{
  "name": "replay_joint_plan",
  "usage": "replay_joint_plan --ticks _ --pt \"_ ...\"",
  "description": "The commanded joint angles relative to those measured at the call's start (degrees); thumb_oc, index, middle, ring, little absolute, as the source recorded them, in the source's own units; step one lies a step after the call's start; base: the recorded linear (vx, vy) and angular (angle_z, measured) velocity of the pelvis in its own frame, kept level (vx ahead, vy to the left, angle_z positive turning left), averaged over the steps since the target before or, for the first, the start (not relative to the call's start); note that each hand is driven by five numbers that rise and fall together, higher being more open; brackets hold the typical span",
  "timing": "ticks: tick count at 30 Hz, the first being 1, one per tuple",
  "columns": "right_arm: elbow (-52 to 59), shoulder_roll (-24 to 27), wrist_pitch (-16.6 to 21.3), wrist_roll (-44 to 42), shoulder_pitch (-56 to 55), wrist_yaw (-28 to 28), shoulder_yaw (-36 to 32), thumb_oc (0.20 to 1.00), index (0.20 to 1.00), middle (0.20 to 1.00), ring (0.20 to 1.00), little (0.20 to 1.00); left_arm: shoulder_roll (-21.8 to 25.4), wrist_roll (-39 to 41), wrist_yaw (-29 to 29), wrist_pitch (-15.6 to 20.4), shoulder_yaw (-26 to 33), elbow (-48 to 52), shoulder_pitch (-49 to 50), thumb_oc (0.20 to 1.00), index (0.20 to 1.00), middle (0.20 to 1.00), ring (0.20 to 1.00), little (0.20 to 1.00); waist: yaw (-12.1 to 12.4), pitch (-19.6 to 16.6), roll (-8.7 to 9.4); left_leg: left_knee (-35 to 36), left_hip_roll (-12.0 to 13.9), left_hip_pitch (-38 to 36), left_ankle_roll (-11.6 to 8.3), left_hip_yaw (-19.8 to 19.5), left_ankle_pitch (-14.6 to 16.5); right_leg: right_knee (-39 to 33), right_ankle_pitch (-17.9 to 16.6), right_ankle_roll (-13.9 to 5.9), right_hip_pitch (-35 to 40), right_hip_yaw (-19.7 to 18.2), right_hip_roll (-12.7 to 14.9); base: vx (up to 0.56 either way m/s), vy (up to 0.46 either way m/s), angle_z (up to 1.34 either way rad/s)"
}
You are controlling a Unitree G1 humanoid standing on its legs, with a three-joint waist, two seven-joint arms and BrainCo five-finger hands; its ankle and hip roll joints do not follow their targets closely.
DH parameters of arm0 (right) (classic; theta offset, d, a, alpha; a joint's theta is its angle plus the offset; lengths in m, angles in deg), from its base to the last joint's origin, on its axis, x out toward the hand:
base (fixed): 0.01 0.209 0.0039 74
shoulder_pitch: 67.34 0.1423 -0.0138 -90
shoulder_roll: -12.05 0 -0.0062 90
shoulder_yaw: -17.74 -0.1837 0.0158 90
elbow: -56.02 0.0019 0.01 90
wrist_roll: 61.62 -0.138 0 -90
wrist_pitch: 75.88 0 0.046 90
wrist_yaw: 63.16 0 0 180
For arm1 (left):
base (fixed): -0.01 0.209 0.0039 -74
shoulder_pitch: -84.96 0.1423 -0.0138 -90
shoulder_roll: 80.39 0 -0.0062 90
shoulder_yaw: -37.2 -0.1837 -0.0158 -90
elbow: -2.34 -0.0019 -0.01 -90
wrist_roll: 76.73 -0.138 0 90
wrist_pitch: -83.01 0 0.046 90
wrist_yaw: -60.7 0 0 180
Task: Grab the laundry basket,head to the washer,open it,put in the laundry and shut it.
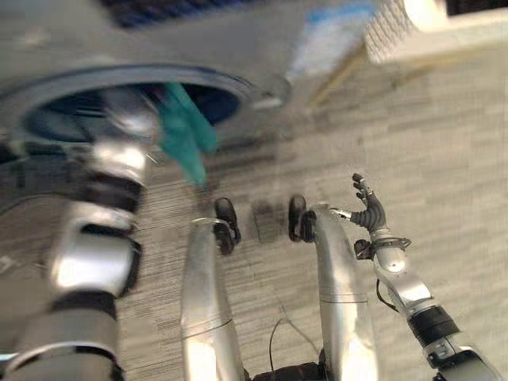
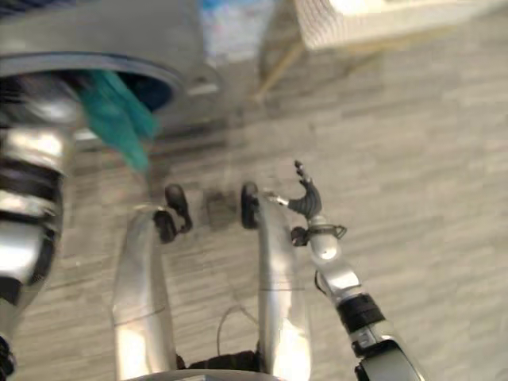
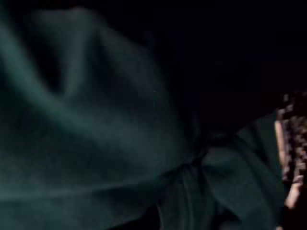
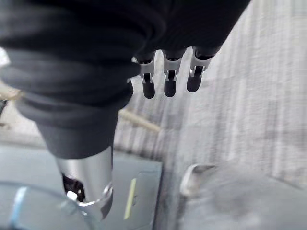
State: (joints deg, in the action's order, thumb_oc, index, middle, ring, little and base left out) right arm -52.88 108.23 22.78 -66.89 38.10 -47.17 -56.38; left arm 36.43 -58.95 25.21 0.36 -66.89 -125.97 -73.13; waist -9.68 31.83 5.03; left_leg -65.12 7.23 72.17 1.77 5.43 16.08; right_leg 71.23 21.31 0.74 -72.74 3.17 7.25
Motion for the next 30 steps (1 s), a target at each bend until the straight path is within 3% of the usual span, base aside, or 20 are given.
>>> replay_joint_plan --ticks 1,3,4,5,7,9,14,19,22,25,30 --pt "5.21 0.93 4.82 -2.04 -4.85 -0.93 -1.73 1.000 1.000 1.000 1.000 1.000 2.32 -2.72 -4.73 3.62 -2.35 -0.05 0.43 0.200 0.200 0.200 0.200 0.200 0.22 -8.75 -2.09 4.41 1.01 -2.08 0.33 -3.43 2.82 -13.07 -1.73 -0.56 3.16 0.27 -1.15 0.00 0.001 -0.13" --pt "6.45 2.00 5.43 -2.57 -4.84 -1.63 -1.72 1.000 1.000 1.000 1.000 1.000 5.42 -3.07 -5.91 3.23 -3.85 -1.26 -3.15 0.200 0.200 0.200 0.200 0.200 -0.23 -8.70 -2.25 4.25 1.40 -0.80 0.36 -3.61 2.79 -13.21 -2.03 -0.76 1.95 0.37 -1.41 0.00 -0.002 -0.07" --pt "7.14 2.62 5.55 -2.88 -4.91 -2.16 -1.76 1.000 1.000 1.000 1.000 1.000 7.02 -3.59 -6.16 2.91 -4.97 -2.11 -4.99 0.743 0.743 0.743 0.743 0.743 -0.41 -8.77 -2.38 4.21 1.64 0.18 0.31 -3.62 2.66 -13.60 -2.36 -0.89 1.17 0.30 -1.74 0.00 0.000 -0.08" --pt "7.46 4.21 5.86 -3.64 -4.52 -2.95 -1.53 1.000 1.000 1.000 1.000 1.000 9.10 -4.20 -3.83 1.42 -8.74 -6.44 -8.41 1.000 1.000 1.000 1.000 1.000 -0.96 -8.91 -2.81 4.05 1.78 1.61 0.25 -3.82 2.31 -14.04 -2.97 -1.17 0.15 0.47 -1.89 -0.02 -0.009 -0.13" --pt "6.58 5.89 5.05 -2.73 -3.19 -3.46 -1.12 1.000 1.000 1.000 1.000 1.000 9.33 -4.66 3.85 -0.10 -13.67 -14.11 -10.82 1.000 1.000 1.000 1.000 1.000 -0.99 -8.75 -3.21 3.95 1.68 3.10 0.04 -4.44 1.34 -13.92 -3.44 -1.49 -0.84 0.94 -1.98 -0.01 -0.034 -0.13" --pt "6.61 5.90 4.65 -1.74 -3.68 -4.26 -1.17 1.000 1.000 1.000 1.000 1.000 6.91 -5.90 8.89 -0.70 -13.40 -16.97 -5.90 1.000 1.000 1.000 1.000 1.000 -0.54 -9.42 -3.32 3.67 1.50 3.03 0.00 -4.72 1.21 -13.45 -3.34 -1.26 -0.93 1.39 -2.23 0.01 -0.016 -0.01" --pt "4.53 5.31 4.37 -1.17 -4.41 -4.57 -1.51 1.000 1.000 1.000 1.000 1.000 3.33 -7.51 13.59 -0.55 -10.95 -16.16 3.23 1.000 1.000 1.000 1.000 1.000 0.28 -10.76 -3.43 4.57 1.05 2.31 -0.47 -5.19 0.80 -13.95 -3.36 -0.76 -0.18 1.91 -2.04 -0.01 -0.003 0.11" --pt "3.85 4.99 4.21 -1.08 -4.49 -4.54 -1.95 1.000 1.000 1.000 1.000 1.000 2.35 -9.54 13.97 -0.18 -8.56 -10.67 10.27 1.000 1.000 1.000 1.000 1.000 0.93 -11.28 -3.63 6.13 0.73 1.18 -0.99 -5.27 0.25 -15.27 -3.59 -0.68 1.02 2.33 -1.80 -0.02 -0.003 0.16" --pt "0.39 3.14 2.84 0.15 -3.54 -3.40 -2.12 1.000 1.000 1.000 1.000 1.000 -3.19 -11.89 13.43 0.28 -2.05 -2.95 25.04 1.000 1.000 1.000 1.000 1.000 3.40 -11.76 -3.40 12.76 -0.02 -4.86 -1.90 -5.00 -1.37 -19.83 -4.86 -1.07 6.45 3.20 -1.12 -0.07 0.010 0.14" --pt "-0.93 2.62 1.93 0.75 -3.18 -2.78 -1.75 1.000 1.000 1.000 1.000 1.000 -6.77 -11.54 13.93 0.41 0.04 -0.62 30.65 1.000 1.000 1.000 1.000 1.000 3.96 -11.62 -3.26 16.82 -0.41 -9.21 -2.21 -4.60 -2.43 -23.09 -5.84 -1.44 10.24 3.43 -1.01 -0.04 0.005 0.16" --pt "-4.74 1.28 -0.99 2.12 -4.14 -2.56 -2.19 1.000 1.000 1.000 1.000 1.000 -15.80 -8.18 17.08 1.56 3.11 5.71 46.12 1.000 1.000 1.000 1.000 1.000 6.03 -11.31 -2.82 30.97 -1.91 -25.56 -3.21 -3.56 -6.14 -35.51 -9.03 -2.65 25.82 4.57 -0.96 0.00 -0.004 0.20"
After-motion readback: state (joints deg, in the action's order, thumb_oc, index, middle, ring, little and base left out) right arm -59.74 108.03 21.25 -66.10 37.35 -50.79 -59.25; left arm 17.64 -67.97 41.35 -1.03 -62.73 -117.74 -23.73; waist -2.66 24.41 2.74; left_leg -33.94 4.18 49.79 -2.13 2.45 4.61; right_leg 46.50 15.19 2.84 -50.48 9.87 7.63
